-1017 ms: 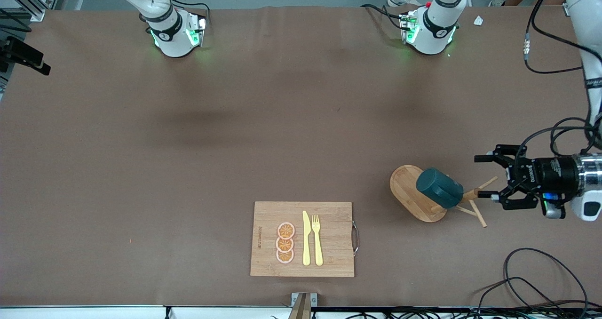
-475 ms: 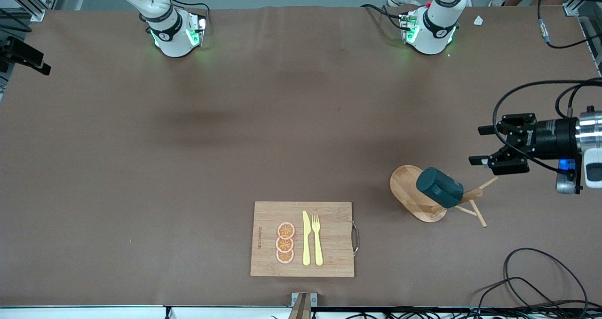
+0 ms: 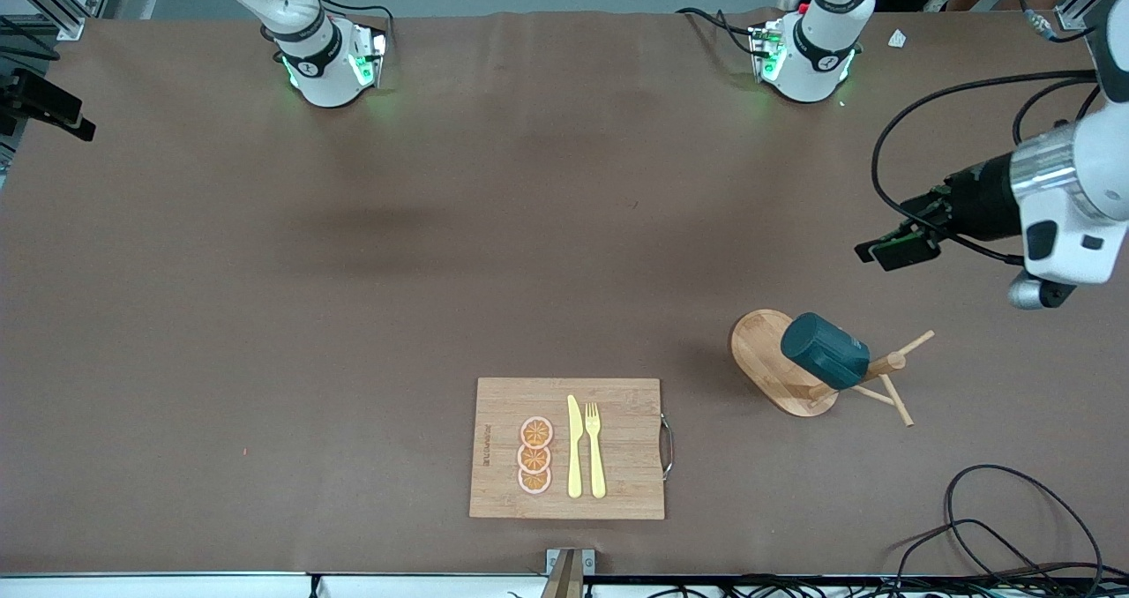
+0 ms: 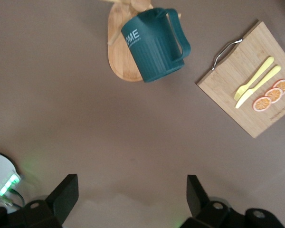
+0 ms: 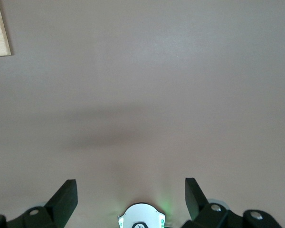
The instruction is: Pass cup and hang on rack
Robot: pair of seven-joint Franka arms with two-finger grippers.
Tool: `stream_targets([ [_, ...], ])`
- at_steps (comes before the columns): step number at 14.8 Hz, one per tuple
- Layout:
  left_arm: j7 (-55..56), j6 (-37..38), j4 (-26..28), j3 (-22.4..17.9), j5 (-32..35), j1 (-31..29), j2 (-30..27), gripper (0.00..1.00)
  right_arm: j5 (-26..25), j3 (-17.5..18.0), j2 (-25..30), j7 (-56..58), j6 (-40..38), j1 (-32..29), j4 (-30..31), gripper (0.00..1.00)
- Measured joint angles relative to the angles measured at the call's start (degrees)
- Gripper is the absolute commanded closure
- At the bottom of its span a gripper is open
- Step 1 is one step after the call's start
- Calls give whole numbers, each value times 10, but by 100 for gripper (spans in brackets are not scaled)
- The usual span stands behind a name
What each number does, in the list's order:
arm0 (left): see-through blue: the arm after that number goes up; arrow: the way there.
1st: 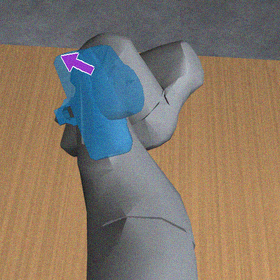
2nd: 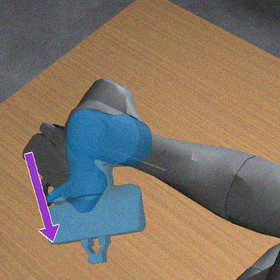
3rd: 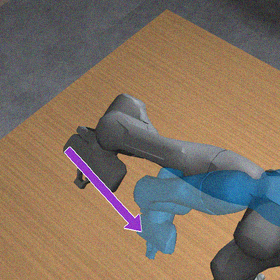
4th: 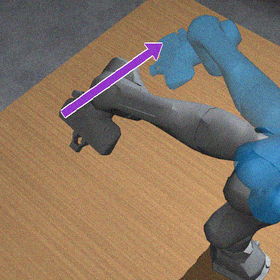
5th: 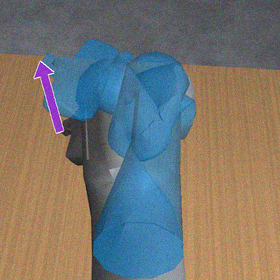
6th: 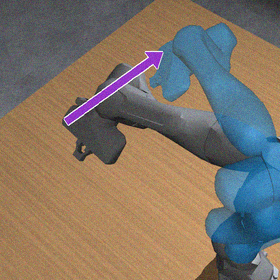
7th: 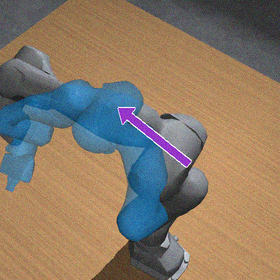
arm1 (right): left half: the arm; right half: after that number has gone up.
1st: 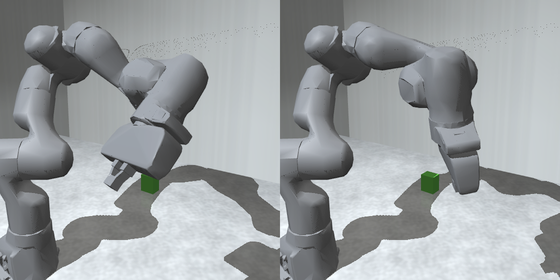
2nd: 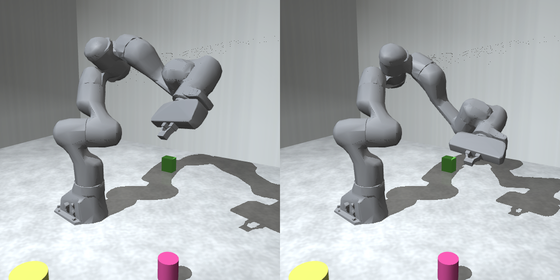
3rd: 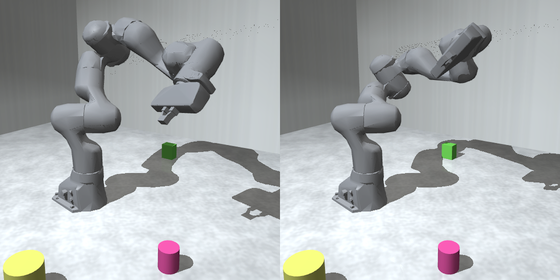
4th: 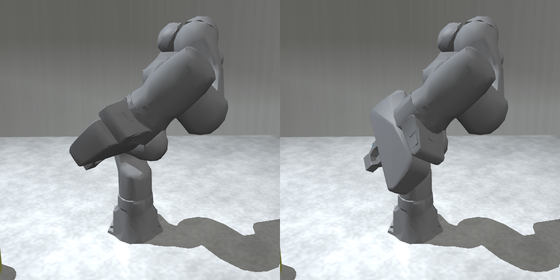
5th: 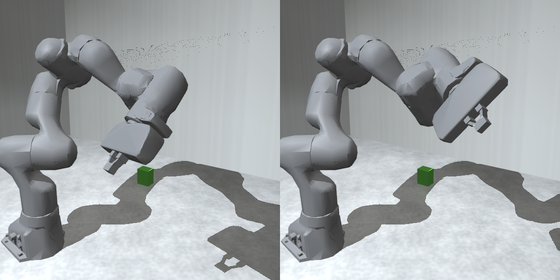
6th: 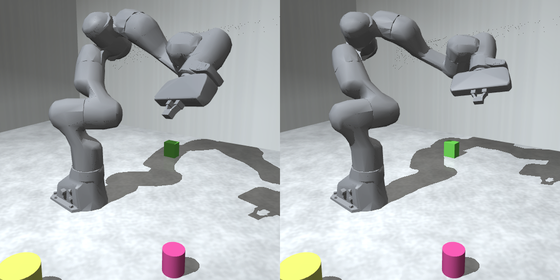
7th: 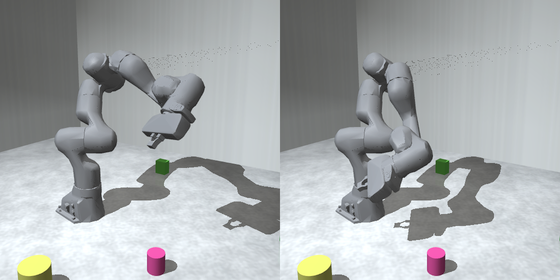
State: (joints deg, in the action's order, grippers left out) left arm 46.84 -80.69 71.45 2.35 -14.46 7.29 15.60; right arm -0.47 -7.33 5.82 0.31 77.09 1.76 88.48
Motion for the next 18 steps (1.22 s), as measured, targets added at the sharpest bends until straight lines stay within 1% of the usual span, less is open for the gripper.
stream_targets([
  [2,-38,-14,3,25,55,3,-10,0,0,0,0,0,0,0,0,0],
  [3,-62,-22,9,31,75,4,-18,0,0,0,0,0,0,0,0,0],
  [6,-157,-70,66,33,109,-1,-62,0,0,0,0,0,0,0,0,0],
  [9,-264,-87,115,32,149,-22,-108,0,0,0,0,0,0,0,0,0],
  [11,-339,-88,127,31,159,-42,-125,0,0,0,0,0,0,0,0,0],
  [13,-391,-88,134,30,160,-60,-134,0,0,0,0,0,0,0,0,0],
  [18,-402,-59,141,32,160,-61,-145,0,0,0,0,0,0,0,0,0],
])
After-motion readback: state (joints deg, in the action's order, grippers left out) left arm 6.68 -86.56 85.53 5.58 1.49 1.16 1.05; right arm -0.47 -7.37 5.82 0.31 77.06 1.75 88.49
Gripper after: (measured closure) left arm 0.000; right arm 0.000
